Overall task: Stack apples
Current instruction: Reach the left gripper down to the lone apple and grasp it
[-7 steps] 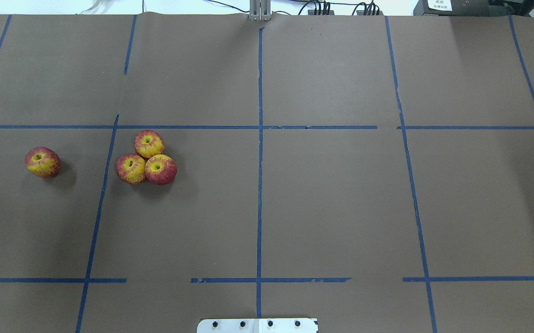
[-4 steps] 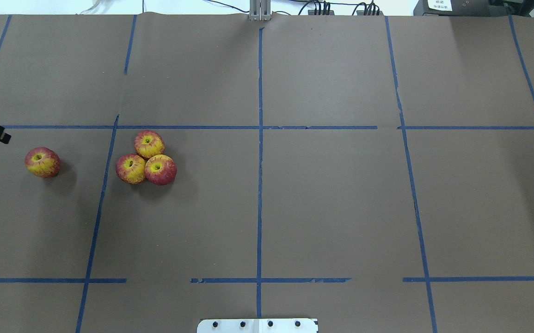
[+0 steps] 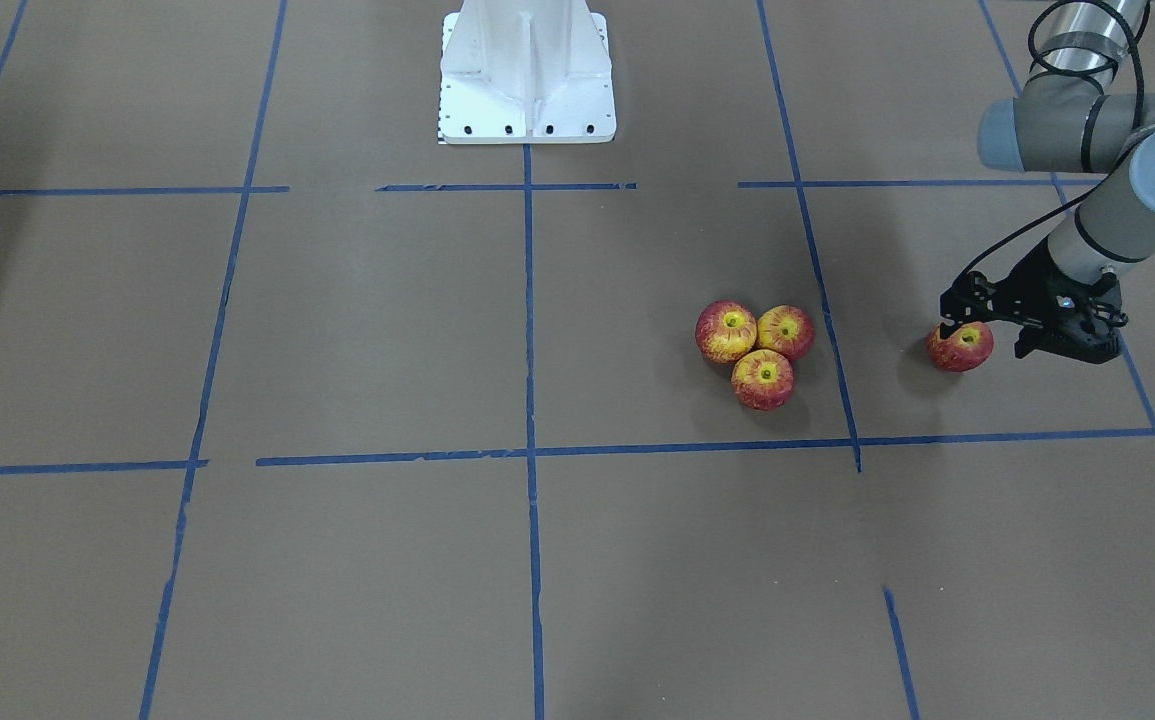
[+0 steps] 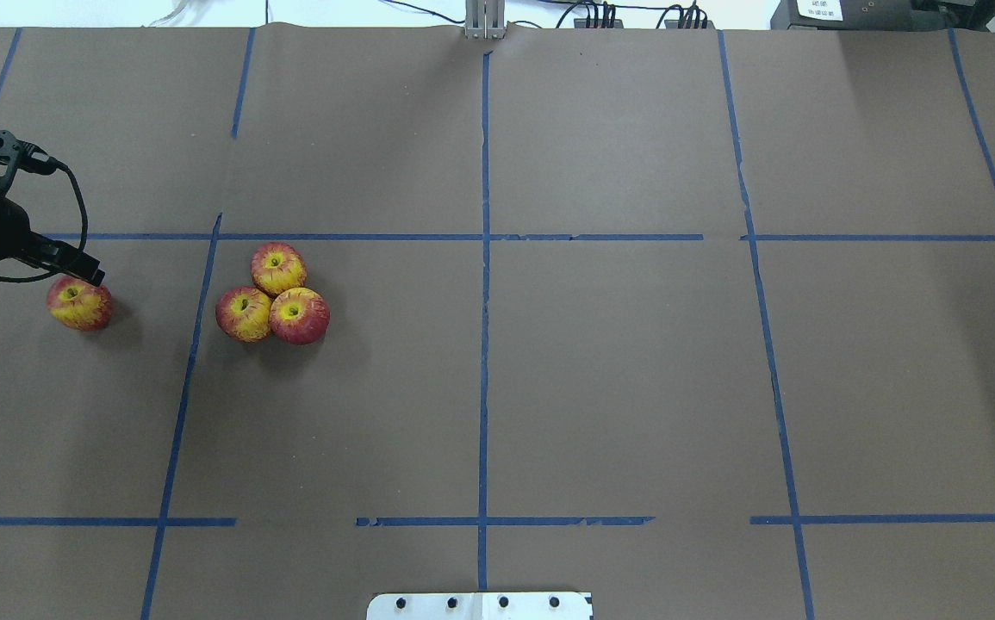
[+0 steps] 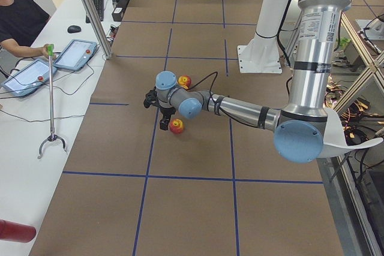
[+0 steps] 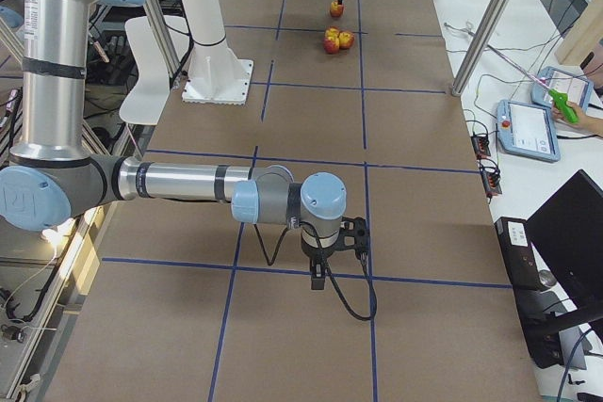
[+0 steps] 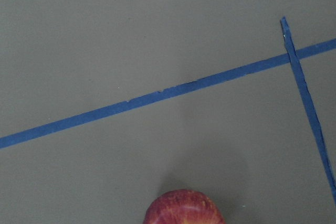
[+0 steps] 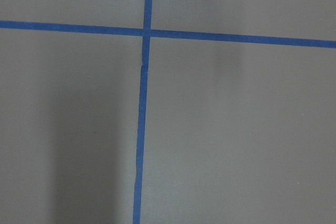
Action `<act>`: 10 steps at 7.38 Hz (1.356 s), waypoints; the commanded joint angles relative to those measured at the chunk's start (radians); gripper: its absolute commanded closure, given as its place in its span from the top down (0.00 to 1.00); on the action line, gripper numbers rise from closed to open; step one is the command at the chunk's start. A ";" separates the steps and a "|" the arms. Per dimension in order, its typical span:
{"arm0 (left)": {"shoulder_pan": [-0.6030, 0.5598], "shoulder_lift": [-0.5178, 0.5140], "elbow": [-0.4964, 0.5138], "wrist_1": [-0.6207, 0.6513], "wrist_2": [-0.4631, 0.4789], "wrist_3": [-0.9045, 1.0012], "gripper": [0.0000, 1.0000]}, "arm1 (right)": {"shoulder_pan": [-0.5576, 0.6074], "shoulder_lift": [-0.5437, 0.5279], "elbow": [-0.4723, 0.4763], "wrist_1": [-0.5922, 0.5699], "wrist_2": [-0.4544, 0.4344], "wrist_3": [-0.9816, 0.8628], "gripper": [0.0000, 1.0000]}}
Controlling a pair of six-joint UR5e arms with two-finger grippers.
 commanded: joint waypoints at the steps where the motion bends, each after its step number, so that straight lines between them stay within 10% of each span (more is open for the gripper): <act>1: 0.034 -0.023 0.040 0.005 0.005 -0.002 0.99 | 0.000 0.000 0.000 0.000 -0.001 0.000 1.00; 6: 0.057 -0.011 0.081 0.012 0.035 -0.002 0.95 | 0.000 0.000 0.000 0.000 -0.001 0.000 1.00; 8: 0.063 -0.011 0.077 0.018 0.032 -0.002 0.01 | 0.000 0.000 0.001 0.000 -0.001 0.000 1.00; 10: 0.057 -0.021 -0.076 0.145 0.001 -0.005 0.00 | 0.000 0.000 0.000 -0.001 -0.001 0.000 1.00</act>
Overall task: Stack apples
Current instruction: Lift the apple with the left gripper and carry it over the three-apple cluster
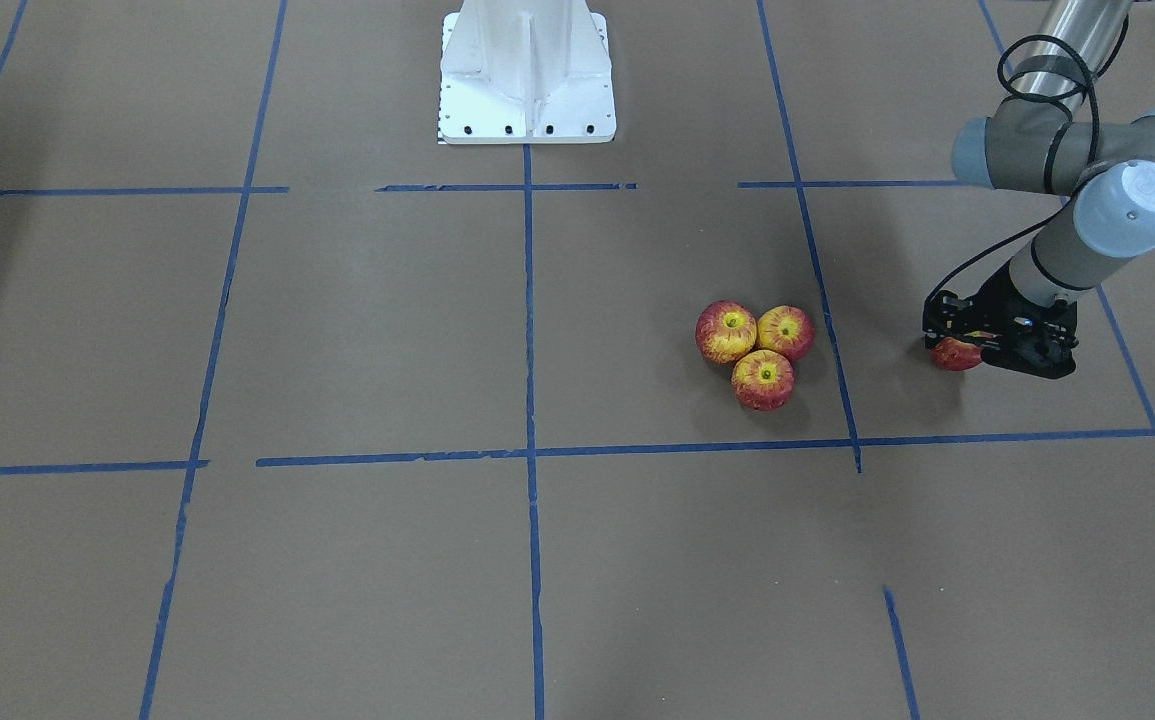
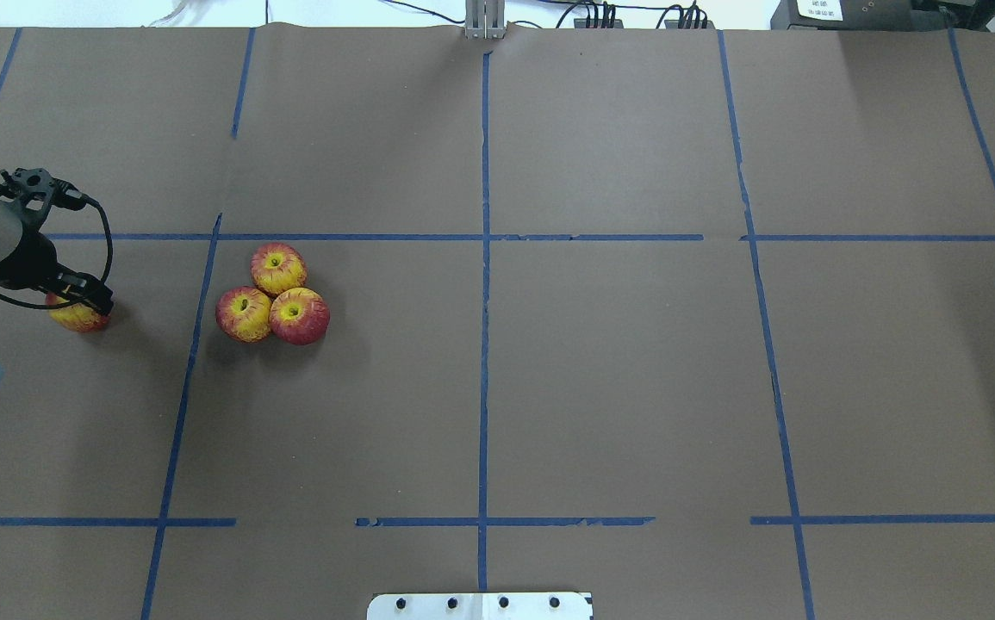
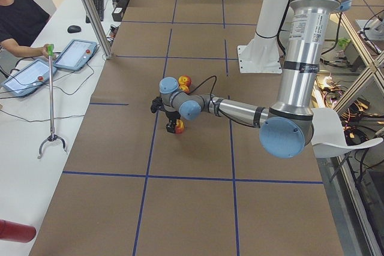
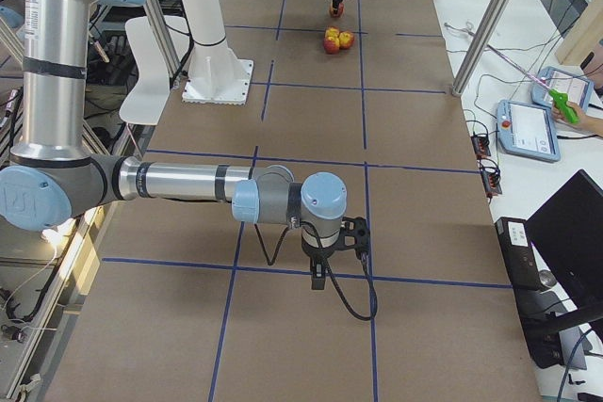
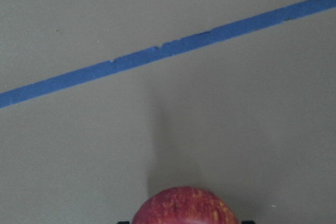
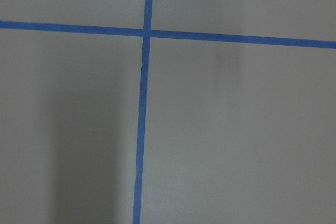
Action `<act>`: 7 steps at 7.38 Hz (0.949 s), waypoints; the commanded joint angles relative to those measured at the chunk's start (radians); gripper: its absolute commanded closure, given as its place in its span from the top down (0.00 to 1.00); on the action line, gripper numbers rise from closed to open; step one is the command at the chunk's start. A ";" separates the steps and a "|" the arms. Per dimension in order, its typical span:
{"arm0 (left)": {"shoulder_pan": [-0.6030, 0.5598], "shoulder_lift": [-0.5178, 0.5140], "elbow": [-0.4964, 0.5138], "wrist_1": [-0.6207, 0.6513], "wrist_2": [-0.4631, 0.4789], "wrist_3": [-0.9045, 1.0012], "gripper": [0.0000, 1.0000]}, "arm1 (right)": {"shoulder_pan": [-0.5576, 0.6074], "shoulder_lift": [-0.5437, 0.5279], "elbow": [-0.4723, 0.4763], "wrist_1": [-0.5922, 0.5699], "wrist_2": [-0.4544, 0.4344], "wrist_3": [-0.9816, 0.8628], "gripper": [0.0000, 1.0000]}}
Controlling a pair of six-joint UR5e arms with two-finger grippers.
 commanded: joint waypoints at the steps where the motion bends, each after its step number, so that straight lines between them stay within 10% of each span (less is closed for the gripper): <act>1: -0.008 -0.109 -0.170 0.252 -0.018 -0.069 0.00 | 0.000 0.000 -0.001 -0.001 -0.001 0.000 1.00; 7: 0.153 -0.297 -0.127 0.253 0.074 -0.407 0.00 | 0.000 0.000 -0.001 0.000 -0.001 0.000 1.00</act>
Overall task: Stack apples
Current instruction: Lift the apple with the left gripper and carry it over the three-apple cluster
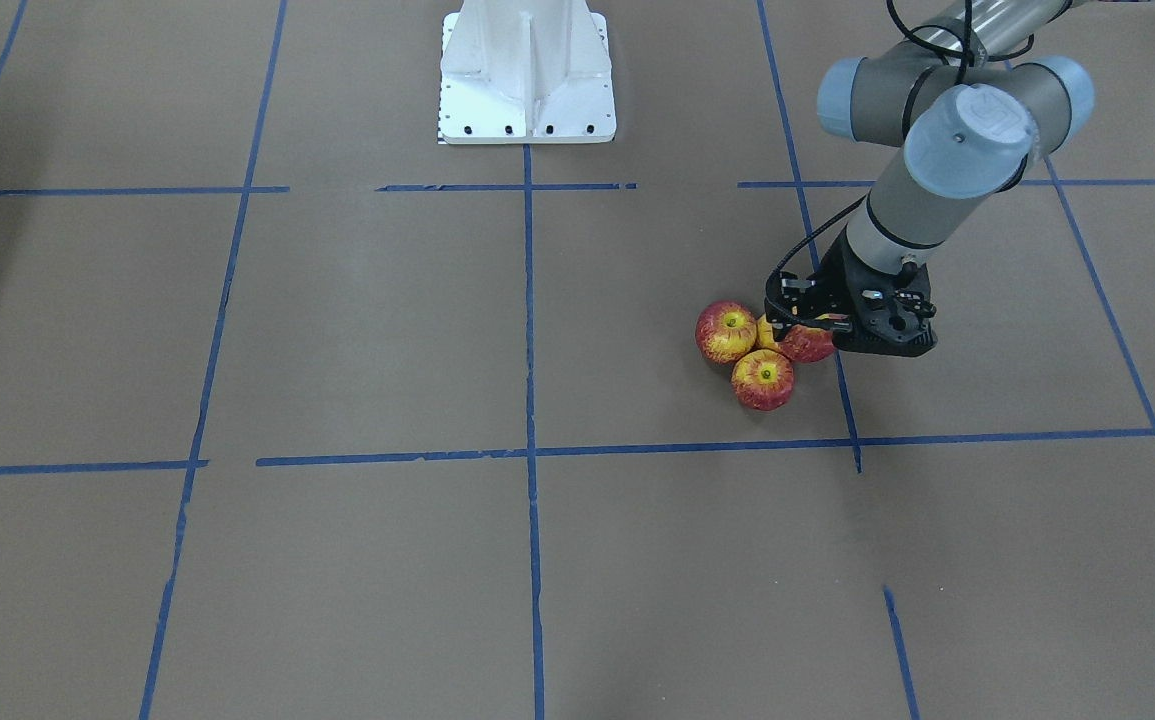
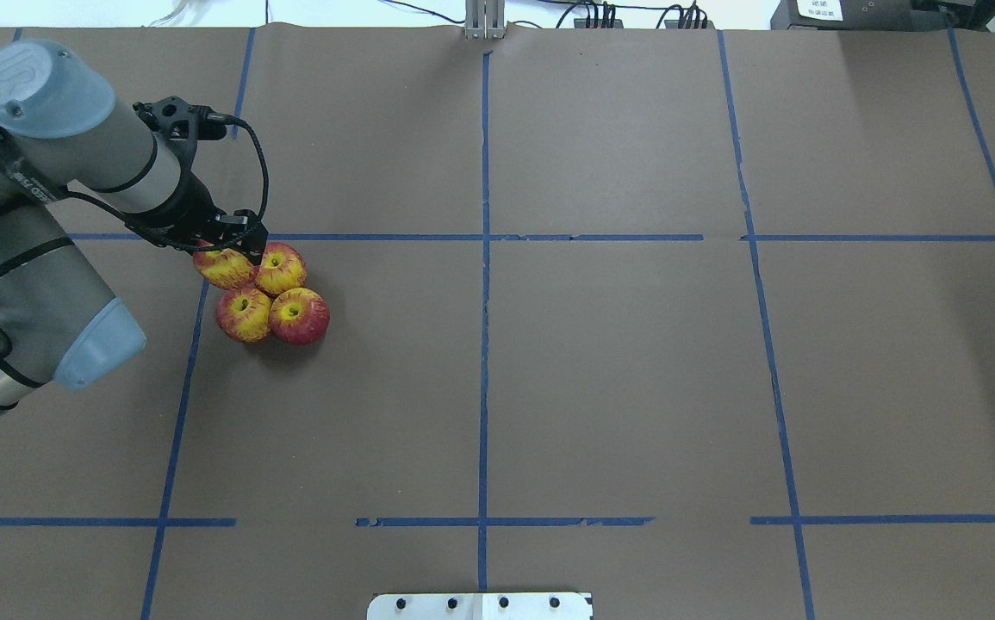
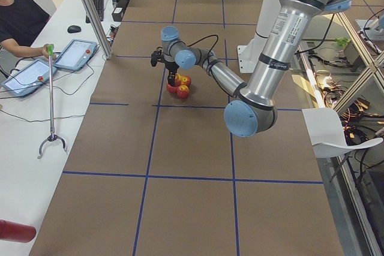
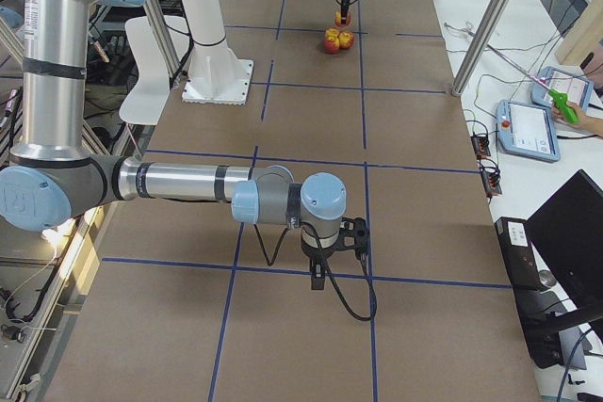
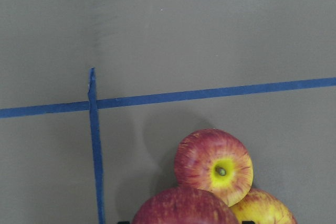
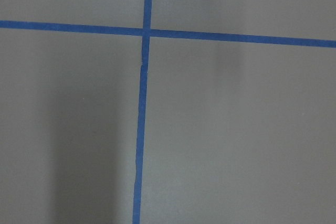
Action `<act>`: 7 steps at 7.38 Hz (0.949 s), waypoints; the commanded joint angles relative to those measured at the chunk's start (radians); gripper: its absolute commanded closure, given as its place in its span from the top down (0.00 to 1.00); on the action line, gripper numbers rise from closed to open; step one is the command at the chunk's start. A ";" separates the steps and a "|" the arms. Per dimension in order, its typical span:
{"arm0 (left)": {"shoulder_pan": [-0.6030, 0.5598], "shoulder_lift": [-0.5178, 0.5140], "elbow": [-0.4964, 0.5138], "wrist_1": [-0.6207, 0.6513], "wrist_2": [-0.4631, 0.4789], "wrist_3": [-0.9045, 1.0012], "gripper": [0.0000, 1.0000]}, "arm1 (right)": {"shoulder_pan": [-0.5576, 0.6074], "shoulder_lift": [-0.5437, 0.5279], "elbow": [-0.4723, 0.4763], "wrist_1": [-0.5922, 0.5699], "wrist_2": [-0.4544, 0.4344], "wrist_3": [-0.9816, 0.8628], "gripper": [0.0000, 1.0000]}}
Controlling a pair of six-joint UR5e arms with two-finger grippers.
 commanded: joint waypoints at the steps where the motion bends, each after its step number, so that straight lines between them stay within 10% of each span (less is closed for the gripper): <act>1: 0.055 -0.007 0.015 -0.030 0.012 -0.051 0.00 | 0.000 0.000 0.001 0.001 0.000 0.000 1.00; 3: 0.064 -0.008 0.030 -0.039 0.013 -0.048 0.00 | 0.000 0.000 0.001 -0.001 0.001 0.000 1.00; 5: 0.064 -0.008 0.023 -0.039 0.013 -0.050 1.00 | 0.000 0.000 0.000 0.001 0.001 0.000 1.00; 7: 0.063 -0.007 0.016 -0.039 0.015 -0.048 1.00 | 0.000 0.000 0.000 0.001 0.000 0.000 1.00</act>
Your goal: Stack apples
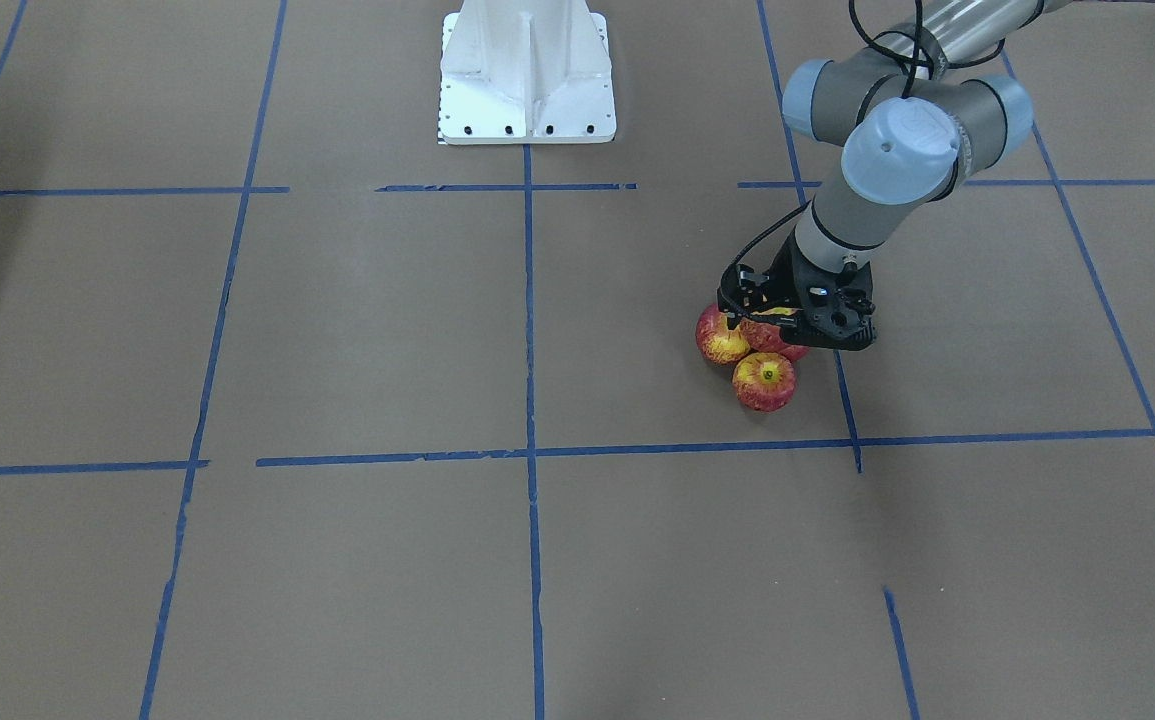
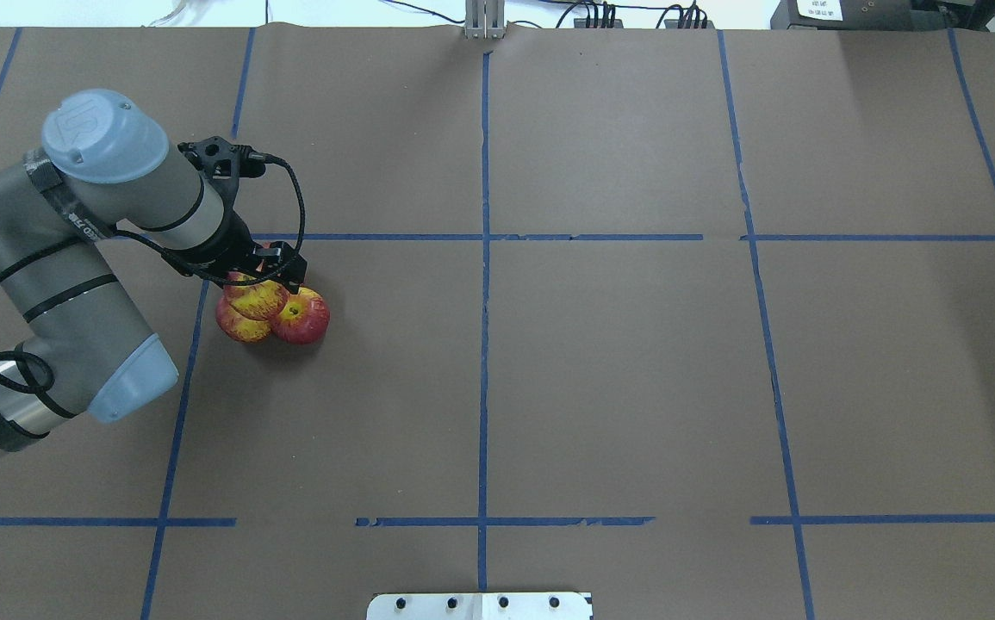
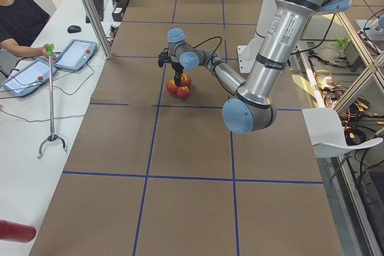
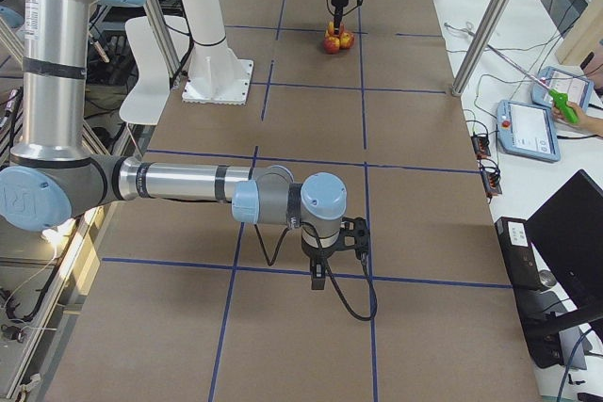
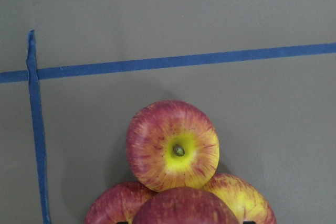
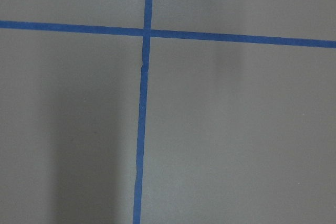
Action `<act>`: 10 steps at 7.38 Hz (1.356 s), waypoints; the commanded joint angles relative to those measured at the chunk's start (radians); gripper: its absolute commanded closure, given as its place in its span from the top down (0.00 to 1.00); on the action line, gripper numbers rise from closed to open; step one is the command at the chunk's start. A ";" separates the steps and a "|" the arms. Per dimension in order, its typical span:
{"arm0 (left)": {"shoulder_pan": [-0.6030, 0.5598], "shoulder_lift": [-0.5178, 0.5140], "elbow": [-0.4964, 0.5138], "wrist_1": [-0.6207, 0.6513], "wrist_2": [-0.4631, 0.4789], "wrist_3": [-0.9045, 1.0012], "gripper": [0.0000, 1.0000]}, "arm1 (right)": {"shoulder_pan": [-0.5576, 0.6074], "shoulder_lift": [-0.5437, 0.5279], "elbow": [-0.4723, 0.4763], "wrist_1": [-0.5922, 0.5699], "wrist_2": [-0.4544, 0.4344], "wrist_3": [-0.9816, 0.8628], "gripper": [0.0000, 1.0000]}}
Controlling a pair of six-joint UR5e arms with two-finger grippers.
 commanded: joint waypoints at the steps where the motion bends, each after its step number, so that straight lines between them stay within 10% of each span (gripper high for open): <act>1: -0.003 0.000 -0.008 0.000 0.004 0.000 1.00 | 0.000 0.000 0.000 -0.001 -0.001 0.000 1.00; 6: -0.412 0.229 -0.117 0.077 -0.066 0.484 1.00 | 0.000 0.000 0.000 -0.001 0.000 0.000 1.00; 10: -0.823 0.383 0.071 0.113 -0.193 1.075 1.00 | 0.000 0.000 0.001 0.000 0.000 0.000 1.00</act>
